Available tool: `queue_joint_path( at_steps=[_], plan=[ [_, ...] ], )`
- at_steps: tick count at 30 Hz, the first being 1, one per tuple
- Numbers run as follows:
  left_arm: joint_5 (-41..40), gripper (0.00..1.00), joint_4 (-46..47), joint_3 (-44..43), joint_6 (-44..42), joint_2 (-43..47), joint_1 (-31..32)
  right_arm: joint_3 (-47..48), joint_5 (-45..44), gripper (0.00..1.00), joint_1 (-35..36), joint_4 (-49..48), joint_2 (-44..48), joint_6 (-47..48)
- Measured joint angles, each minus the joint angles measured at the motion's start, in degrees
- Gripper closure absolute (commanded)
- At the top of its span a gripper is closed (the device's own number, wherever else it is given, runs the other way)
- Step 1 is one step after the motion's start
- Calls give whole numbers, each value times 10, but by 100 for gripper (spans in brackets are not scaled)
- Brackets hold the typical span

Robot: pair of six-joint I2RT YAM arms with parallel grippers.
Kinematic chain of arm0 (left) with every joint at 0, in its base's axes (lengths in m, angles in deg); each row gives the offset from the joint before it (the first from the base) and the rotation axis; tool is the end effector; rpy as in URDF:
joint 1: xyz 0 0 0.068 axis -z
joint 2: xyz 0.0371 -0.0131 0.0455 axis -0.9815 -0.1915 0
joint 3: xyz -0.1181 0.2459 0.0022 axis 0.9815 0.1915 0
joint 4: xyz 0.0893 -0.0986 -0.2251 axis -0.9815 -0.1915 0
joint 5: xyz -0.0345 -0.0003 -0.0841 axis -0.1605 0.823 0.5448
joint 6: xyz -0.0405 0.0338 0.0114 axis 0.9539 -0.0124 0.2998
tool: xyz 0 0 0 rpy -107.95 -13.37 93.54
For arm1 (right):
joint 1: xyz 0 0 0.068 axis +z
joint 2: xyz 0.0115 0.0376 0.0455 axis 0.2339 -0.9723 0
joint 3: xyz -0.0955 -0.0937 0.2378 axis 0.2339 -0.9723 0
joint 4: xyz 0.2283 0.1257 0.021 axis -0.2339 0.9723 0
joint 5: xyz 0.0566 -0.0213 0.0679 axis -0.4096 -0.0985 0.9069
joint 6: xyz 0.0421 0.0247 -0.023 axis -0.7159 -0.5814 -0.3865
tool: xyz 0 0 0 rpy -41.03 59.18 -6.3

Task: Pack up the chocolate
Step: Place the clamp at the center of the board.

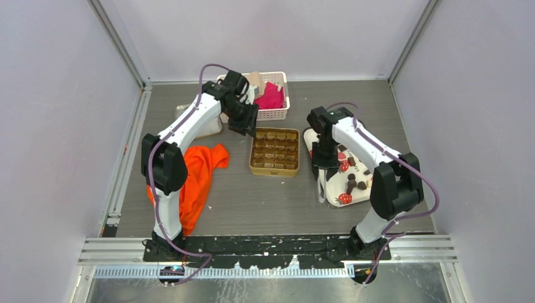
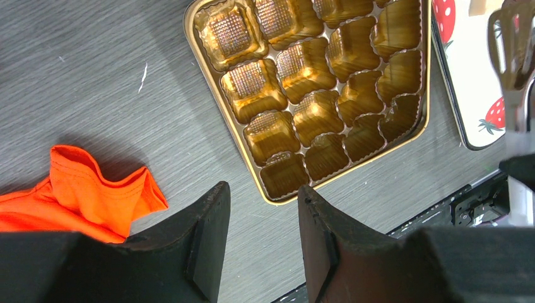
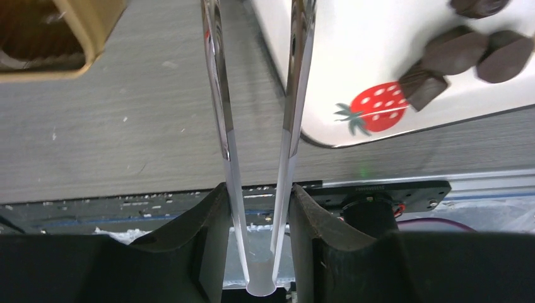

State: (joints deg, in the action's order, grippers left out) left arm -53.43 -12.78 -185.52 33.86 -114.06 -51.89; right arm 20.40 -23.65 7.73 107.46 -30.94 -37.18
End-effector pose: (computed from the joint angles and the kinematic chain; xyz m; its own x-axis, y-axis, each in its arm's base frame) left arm 0.3750 -0.2025 0.2924 -0.9043 0.2178 -0.3671 0.3468 0.8764 -0.3342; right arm 0.2692 0.1046 0.2417 -0.9951 0.0877 0.0467 0.0865 0.9959 -0.0270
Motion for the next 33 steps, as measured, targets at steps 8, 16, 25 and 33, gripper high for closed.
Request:
queue_joint_path(
  at_steps=[8, 16, 25, 33],
  plan=[
    [0, 55, -1, 0, 0, 0, -1, -47, 27, 99, 113, -29, 23, -60],
    [1, 55, -1, 0, 1, 0, -1, -90, 33, 99, 145, -81, 10, -99],
    [5, 55, -2, 4, 2, 0, -1, -145, -43, 63, 147, -193, -46, -115],
    [5, 55, -3, 7, 2, 0, -1, -206, -53, 27, 151, -266, 4, -122]
  ],
)
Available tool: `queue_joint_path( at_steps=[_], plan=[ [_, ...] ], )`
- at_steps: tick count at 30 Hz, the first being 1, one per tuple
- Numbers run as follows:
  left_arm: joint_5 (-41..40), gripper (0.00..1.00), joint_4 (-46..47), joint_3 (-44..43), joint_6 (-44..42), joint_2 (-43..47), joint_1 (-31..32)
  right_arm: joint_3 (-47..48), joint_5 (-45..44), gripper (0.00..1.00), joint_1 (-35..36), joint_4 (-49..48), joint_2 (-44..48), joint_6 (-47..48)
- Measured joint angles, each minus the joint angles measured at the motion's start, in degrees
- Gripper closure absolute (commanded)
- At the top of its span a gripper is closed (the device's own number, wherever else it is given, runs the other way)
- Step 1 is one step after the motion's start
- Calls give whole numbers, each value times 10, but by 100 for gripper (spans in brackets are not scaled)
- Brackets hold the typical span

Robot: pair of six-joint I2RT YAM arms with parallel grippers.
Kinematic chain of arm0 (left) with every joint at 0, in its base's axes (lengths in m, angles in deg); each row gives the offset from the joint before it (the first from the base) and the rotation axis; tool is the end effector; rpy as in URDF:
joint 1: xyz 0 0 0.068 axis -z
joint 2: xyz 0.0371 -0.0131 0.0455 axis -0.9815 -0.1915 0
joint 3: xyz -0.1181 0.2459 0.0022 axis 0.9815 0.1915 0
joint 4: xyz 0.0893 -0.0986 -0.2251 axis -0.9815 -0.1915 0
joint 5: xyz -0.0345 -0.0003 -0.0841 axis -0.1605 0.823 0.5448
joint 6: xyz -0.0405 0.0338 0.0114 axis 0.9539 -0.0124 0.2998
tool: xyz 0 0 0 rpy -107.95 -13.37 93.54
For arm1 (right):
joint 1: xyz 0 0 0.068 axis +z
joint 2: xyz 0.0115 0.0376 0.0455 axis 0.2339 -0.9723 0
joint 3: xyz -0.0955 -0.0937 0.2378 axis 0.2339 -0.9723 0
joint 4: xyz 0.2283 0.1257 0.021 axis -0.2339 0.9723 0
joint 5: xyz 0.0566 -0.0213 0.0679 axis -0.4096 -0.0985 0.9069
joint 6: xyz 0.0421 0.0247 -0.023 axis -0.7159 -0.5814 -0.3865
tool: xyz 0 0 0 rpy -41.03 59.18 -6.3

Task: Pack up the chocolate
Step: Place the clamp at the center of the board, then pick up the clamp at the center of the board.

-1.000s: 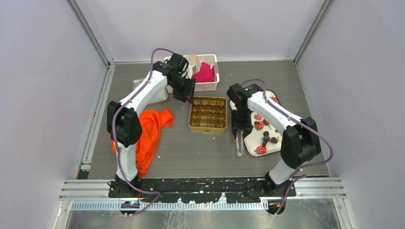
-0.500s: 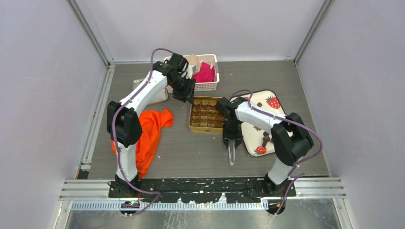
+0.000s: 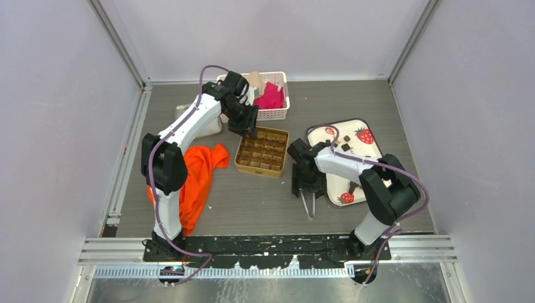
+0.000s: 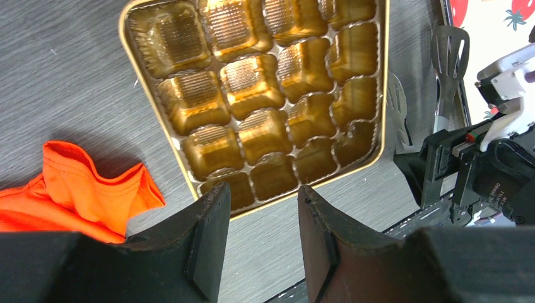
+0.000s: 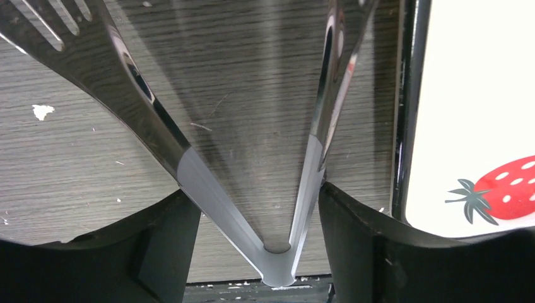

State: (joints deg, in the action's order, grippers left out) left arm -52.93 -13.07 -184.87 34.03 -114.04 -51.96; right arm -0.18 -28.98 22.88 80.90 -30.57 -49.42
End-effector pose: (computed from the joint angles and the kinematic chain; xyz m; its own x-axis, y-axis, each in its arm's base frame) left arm 0.3740 -0.2017 0.2891 -0.9112 0.2176 -0.3498 0.3402 0.8763 -0.3412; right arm 0.2234 0.1605 0.1569 -0.9938 0.0370 -0.1045 0.0414 0.9983 -0.0399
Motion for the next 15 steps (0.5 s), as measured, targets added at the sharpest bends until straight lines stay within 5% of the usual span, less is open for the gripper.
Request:
queue_joint_path(
  at_steps=[7, 15],
  plan=[
    [0, 55, -1, 0, 0, 0, 0, -41, -7, 30, 0, -41, 38, -7],
    [5, 56, -1, 0, 4, 0, 0, -44, -11, 74, 1, -76, 40, -10]
  ],
)
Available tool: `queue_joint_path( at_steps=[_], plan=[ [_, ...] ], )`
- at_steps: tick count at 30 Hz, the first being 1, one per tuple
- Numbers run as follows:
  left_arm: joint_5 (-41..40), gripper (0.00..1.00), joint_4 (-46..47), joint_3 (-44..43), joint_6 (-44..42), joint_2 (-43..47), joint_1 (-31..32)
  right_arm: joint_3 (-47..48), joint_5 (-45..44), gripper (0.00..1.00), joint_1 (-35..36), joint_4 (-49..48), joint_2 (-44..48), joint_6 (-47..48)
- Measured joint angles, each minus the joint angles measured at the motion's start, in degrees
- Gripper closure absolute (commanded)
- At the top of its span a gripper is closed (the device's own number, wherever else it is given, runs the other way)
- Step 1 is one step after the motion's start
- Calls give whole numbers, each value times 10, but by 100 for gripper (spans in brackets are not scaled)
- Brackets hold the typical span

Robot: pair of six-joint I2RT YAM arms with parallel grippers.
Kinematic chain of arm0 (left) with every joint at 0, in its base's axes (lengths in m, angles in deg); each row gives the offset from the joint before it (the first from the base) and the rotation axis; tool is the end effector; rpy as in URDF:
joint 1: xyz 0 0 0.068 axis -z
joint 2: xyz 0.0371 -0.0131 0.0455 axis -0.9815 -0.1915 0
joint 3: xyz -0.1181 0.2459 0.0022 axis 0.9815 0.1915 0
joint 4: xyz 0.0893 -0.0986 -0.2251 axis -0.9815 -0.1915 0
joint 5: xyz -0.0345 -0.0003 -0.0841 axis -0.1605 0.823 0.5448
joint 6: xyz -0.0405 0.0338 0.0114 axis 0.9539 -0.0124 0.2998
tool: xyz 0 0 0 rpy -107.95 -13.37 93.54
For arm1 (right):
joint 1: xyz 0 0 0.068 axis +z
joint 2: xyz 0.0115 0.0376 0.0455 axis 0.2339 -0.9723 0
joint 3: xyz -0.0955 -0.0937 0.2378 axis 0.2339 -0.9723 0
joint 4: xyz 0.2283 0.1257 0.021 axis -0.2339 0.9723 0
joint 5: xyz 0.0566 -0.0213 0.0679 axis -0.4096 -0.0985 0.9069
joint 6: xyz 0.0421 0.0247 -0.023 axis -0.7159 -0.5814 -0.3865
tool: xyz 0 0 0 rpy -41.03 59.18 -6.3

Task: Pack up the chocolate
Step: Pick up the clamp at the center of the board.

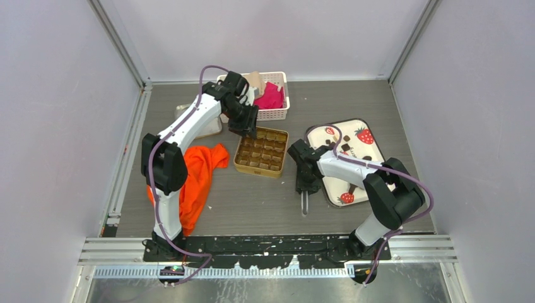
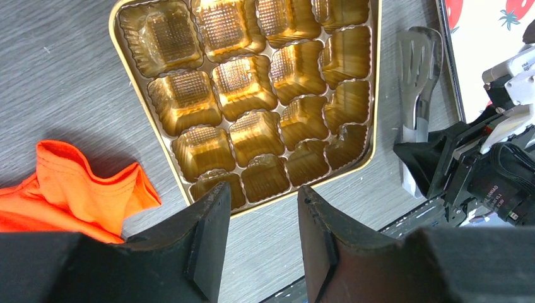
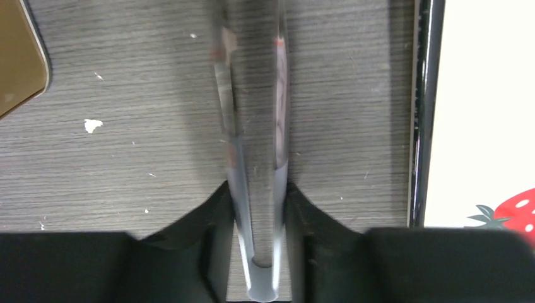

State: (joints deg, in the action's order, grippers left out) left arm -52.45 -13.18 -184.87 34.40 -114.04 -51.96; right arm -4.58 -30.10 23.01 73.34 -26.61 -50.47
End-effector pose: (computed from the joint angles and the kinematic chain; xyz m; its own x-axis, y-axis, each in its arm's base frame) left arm 0.3736 -0.2019 0.2890 -0.9144 0.2130 -0.3442 0.3356 0.8744 -0.3504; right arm 0.2190 0.1571 0.1577 -0.9752 0.0646 -0.2116 0.0603 0.9978 0.0269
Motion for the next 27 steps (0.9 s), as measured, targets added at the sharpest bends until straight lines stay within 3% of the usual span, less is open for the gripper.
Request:
queue_joint_path(
  at_steps=[5, 12, 17, 22, 27],
  plan=[
    [1, 55, 0, 3, 7, 0, 0, 0, -5, 99, 1, -8, 2, 1],
    [-32, 55, -2, 8, 14, 7, -3, 14, -36, 99, 0, 52, 39, 13],
    [-64, 55, -3, 16, 48, 13, -43, 93, -53, 99, -18, 134, 100, 34],
    [-109, 56, -2, 62, 75, 13, -93, 153, -41, 98, -96, 198, 114, 55],
    [-115, 56, 1, 74, 87, -5, -90, 167, 0, 90, -193, 275, 109, 78]
  ],
)
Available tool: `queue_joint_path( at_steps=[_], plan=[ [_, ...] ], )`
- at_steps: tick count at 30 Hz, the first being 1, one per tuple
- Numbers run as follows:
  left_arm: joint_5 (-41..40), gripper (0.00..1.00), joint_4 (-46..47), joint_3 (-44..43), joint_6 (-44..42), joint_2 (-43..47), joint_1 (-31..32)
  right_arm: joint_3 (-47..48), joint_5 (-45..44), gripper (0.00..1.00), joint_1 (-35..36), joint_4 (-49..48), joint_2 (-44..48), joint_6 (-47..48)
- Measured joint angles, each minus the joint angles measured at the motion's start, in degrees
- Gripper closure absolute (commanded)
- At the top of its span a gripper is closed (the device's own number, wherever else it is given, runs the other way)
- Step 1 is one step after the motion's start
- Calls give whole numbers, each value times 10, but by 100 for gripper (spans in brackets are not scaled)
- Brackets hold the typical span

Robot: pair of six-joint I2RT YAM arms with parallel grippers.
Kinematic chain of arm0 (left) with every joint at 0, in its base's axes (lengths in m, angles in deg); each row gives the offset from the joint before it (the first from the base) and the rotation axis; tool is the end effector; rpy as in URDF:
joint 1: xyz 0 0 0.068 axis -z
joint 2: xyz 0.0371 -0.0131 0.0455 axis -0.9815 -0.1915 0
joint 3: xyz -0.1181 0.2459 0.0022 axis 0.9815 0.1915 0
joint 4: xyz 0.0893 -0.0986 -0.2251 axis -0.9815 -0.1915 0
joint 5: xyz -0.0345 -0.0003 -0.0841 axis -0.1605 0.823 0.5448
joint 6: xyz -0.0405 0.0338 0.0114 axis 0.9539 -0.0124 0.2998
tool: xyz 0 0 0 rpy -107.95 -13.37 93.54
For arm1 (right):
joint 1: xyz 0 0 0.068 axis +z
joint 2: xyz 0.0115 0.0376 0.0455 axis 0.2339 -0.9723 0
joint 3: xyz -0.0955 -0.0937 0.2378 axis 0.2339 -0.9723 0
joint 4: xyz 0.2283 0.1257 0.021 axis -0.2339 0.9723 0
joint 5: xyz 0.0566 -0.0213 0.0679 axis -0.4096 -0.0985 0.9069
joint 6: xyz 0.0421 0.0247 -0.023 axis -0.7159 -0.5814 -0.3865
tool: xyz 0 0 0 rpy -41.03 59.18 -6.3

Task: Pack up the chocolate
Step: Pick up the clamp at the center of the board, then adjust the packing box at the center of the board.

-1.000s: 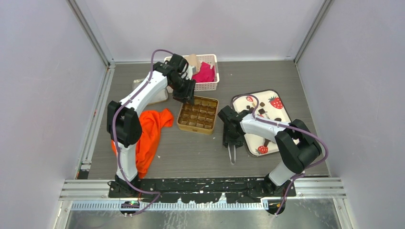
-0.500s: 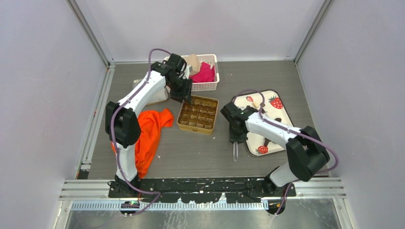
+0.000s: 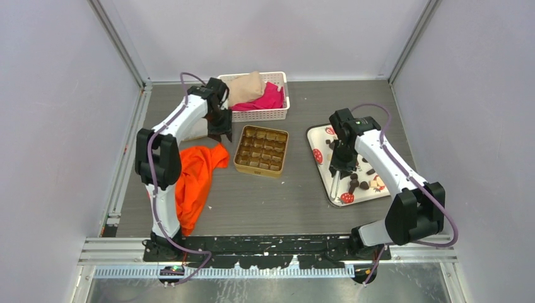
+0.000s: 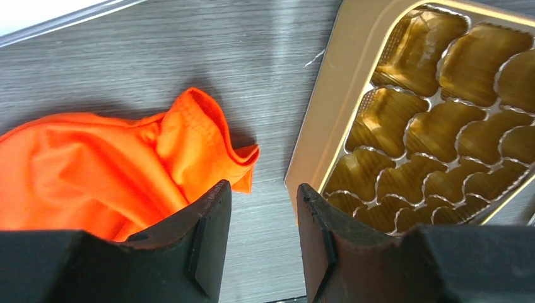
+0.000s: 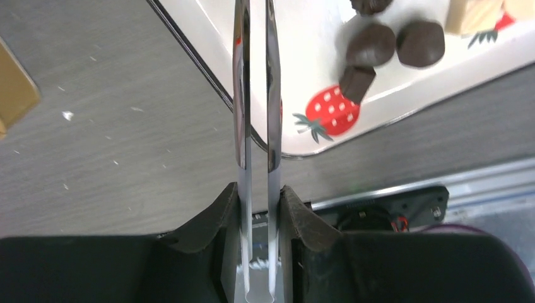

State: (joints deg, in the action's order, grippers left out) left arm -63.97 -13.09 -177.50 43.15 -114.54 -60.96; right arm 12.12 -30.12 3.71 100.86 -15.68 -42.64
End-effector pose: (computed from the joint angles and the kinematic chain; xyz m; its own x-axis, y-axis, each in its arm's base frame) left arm 0.3943 -0.1315 0.2470 -0.9681 -0.0837 -0.2360 -0.0388 0.9813 -0.1886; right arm 0.2360 0.0689 0.2713 -0.9429 0.2543 -0.2150 0.2607 0.9654 -0.0015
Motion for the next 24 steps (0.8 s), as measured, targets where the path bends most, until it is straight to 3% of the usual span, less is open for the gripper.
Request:
queue_joint_path(
  at_steps=[6, 24],
  plan=[
    [14, 56, 5, 14, -2, -31, 19, 2, 41, 89, -17, 57, -31, 23],
    [69, 57, 29, 36, 8, -35, 74, 16, 76, 80, -37, 64, -104, 64]
  ],
)
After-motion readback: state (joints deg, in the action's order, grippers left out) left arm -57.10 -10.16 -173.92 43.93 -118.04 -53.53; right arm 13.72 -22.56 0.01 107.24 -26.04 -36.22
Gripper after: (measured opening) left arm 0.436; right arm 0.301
